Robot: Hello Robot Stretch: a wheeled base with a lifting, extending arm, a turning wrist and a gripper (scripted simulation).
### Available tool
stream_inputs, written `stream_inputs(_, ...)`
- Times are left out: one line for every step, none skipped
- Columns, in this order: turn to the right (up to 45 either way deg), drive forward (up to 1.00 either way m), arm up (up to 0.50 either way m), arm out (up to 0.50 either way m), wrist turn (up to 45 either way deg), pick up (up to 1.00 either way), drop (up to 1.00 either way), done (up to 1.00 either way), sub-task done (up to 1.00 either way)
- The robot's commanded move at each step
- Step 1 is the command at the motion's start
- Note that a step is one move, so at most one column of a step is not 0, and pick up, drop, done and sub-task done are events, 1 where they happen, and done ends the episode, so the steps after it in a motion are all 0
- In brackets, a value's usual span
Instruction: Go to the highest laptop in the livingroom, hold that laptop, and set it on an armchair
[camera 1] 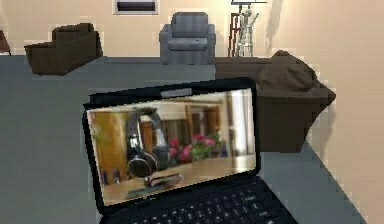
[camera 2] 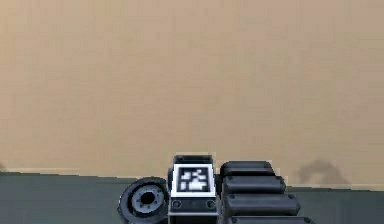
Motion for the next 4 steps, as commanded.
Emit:
stream_inputs(-3.0,0.0,0.0,0.0,0.0,0.0,0.0,0.0,0.0)
stream_inputs(0.0,1.0,0.0,0.0,0.0,0.0,0.0,0.0,0.0)
stream_inputs(0.0,0.65,0.0,0.0,0.0,0.0,0.0,0.0,0.0)
stream_inputs(3.0,0.0,0.0,0.0,0.0,0.0,0.0,0.0,0.0)
